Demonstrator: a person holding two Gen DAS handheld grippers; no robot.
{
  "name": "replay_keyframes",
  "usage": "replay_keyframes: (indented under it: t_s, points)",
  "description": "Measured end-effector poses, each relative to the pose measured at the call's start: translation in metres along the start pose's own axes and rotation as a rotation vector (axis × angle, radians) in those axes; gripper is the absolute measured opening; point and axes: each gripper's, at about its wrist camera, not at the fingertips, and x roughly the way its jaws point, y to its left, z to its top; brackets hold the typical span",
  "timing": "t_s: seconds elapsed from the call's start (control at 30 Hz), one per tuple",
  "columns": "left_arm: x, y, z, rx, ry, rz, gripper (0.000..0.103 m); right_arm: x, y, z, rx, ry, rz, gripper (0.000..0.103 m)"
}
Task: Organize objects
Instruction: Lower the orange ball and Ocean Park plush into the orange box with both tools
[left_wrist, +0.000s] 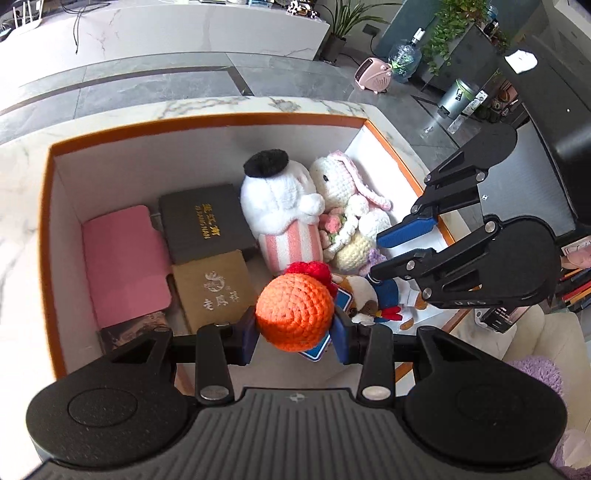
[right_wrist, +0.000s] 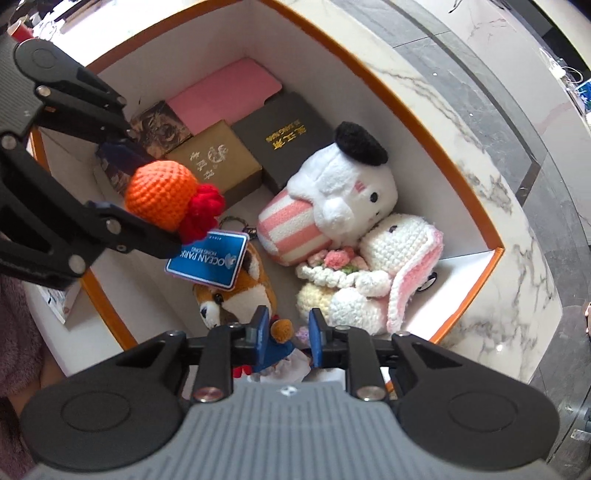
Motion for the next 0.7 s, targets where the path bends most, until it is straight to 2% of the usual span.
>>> replay_keyframes:
  t_s: [0.1,0.2,0.27,0.37,0.47,0.57,0.7]
  points:
    - [-0.014,0.011,0.000,-0.024,-0.001,0.036,0.047,-0.005,-0.001,0.000,0.039,-0.043,-0.012,0.024]
    - [-0.018,0.020,-0.002,-0.040,0.046,0.050,0.047,-0.009,0.000,-0.001,0.070,-0.070,-0.023,0.025]
    - [-0.013,0.024,-0.005,-0.050,0.102,0.036,0.047,-0.006,0.000,-0.001,0.089,-0.077,-0.028,0.025]
    - [-0.002,0.030,-0.010,-0.082,0.148,0.057,0.047,-0.002,0.002,0.000,0.112,-0.079,-0.029,0.025]
    - [0.005,0.032,-0.009,-0.100,0.162,0.035,0.047,0.000,0.004,0.001,0.129,-0.089,-0.020,0.025]
    - [0.013,0.030,-0.009,-0.085,0.189,0.066,0.047,0.003,0.003,0.000,0.149,-0.103,-0.027,0.026]
    - [0.018,0.025,-0.010,-0.066,0.206,0.069,0.047,0.003,-0.001,0.000,0.183,-0.120,-0.025,0.026]
